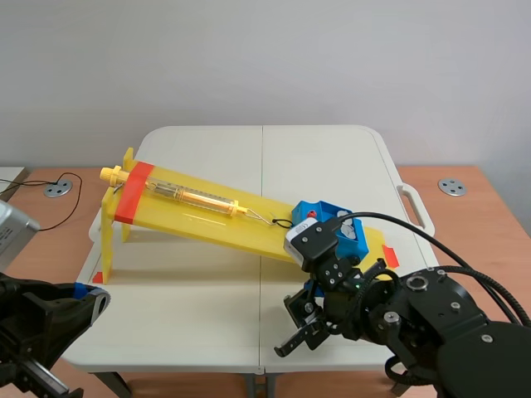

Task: Place the four metal weights on the blue cart on the ramp.

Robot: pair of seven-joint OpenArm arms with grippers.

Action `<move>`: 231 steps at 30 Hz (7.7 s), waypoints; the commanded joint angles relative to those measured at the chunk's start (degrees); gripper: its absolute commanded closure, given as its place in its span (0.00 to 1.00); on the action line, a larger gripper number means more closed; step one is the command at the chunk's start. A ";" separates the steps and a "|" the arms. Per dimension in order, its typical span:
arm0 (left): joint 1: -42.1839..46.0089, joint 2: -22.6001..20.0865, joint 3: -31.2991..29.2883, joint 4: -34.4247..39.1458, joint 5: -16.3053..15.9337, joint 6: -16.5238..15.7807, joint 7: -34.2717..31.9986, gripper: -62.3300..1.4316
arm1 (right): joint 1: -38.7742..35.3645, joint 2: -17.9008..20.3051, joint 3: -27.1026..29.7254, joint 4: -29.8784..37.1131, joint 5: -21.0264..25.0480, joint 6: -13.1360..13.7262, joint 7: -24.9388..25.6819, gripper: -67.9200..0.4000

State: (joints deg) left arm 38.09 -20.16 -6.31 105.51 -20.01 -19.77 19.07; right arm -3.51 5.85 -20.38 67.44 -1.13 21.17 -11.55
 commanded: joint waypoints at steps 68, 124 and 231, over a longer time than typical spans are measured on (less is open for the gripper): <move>-2.08 0.46 -0.46 3.91 -4.24 -2.05 -5.44 0.93 | -9.46 11.87 27.56 45.42 26.84 0.70 -12.79 0.98; -2.08 0.48 -0.46 3.91 -4.24 -2.05 -5.49 0.93 | 16.02 -1.70 6.16 14.49 6.62 -12.37 -4.61 0.76; -2.08 2.21 -0.46 3.91 -4.24 -2.05 -5.49 0.93 | -1.09 -0.79 7.45 3.48 4.13 -9.81 2.93 0.98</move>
State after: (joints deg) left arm 38.06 -18.87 -6.31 105.51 -20.01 -19.75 19.07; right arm -8.27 4.29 -14.33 69.32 3.33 12.75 -11.20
